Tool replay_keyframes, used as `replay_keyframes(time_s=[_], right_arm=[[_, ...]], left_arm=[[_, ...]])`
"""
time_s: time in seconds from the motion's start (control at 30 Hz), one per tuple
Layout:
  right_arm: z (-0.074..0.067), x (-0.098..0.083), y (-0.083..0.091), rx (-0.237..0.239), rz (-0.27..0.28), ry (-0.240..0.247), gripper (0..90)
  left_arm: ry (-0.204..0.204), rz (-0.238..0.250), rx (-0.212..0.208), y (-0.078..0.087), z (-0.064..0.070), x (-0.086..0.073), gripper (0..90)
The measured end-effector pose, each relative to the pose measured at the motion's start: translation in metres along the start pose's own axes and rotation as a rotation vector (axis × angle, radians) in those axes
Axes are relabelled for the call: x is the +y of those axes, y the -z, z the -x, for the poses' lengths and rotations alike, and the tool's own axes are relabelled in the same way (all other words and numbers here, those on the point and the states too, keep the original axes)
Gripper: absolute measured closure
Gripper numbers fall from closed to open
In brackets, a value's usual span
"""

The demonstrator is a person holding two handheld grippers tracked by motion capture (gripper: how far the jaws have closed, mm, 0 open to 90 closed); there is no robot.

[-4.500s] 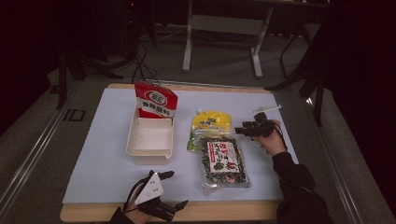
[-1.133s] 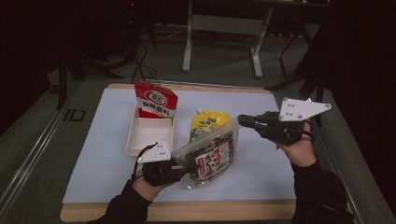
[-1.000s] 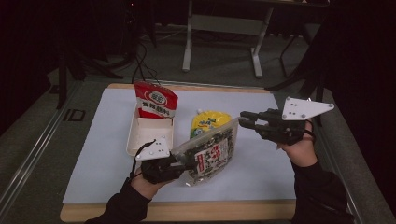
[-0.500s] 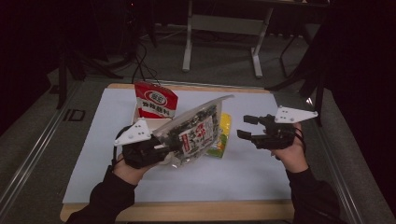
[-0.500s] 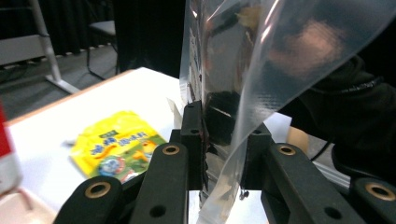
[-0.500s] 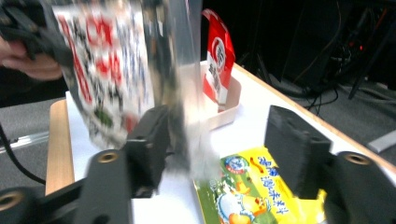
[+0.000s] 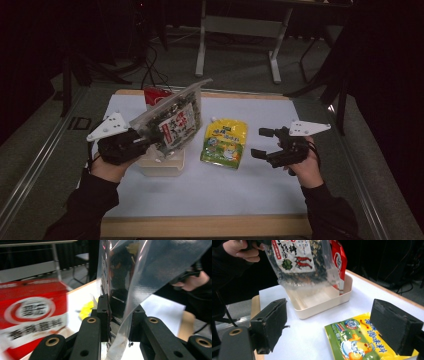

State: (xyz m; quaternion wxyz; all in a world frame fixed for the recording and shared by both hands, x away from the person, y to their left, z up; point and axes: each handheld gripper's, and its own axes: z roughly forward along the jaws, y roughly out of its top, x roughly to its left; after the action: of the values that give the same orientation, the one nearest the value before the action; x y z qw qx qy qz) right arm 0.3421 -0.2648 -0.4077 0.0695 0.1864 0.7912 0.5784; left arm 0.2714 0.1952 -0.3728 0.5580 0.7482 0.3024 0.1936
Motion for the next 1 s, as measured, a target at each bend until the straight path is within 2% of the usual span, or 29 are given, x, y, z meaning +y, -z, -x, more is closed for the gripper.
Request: replay_keyframes(time_s=[0.03, 0.07, 0.17, 0.23, 0.4, 0.47, 0.63, 0.7, 0.8, 0.83, 1.0], right_arm=[[0.001, -0.001, -0.001, -0.011, -0.006, -0.003, 14.6], [0.002, -0.002, -0.002, -0.011, -0.012, 0.0, 14.6], [0.005, -0.006, -0.003, -0.014, -0.014, -0.017, 14.7], [0.006, -0.009, -0.003, -0.012, -0.011, -0.027, 14.8], [0.009, -0.012, -0.001, -0.018, -0.011, -0.027, 15.6], [0.011, -0.013, 0.001, -0.017, 0.0, -0.042, 15.8], [0.01, -0.012, 0.001, -0.015, 0.0, -0.038, 16.5], [0.01, -0.012, 0.002, -0.017, -0.003, -0.032, 16.5], [0.011, -0.012, 0.003, -0.016, 0.001, -0.034, 16.5], [0.011, -0.012, 0.005, -0.017, 0.006, -0.038, 16.6], [0.012, -0.012, 0.007, -0.019, 0.01, -0.041, 16.7]], left_arm=[[0.0, 0.0, 0.0, 0.0, 0.0, 0.0, 78.0], [0.004, -0.011, 0.02, 0.002, -0.007, -0.002, 78.0], [0.001, -0.022, 0.034, 0.004, -0.013, -0.005, 78.0], [0.009, -0.058, 0.061, 0.005, -0.022, -0.009, 78.0], [0.012, -0.121, 0.067, 0.001, -0.027, -0.015, 78.0], [0.009, -0.153, 0.078, -0.003, -0.03, -0.018, 78.0], [0.028, -0.179, 0.077, -0.011, -0.04, -0.018, 77.9], [0.014, -0.193, 0.087, -0.015, -0.042, -0.019, 77.9], [0.015, -0.198, 0.08, -0.019, -0.044, -0.019, 77.8], [-0.003, -0.216, 0.07, -0.022, -0.044, -0.019, 77.8], [-0.016, -0.208, 0.07, -0.025, -0.048, -0.022, 77.7]])
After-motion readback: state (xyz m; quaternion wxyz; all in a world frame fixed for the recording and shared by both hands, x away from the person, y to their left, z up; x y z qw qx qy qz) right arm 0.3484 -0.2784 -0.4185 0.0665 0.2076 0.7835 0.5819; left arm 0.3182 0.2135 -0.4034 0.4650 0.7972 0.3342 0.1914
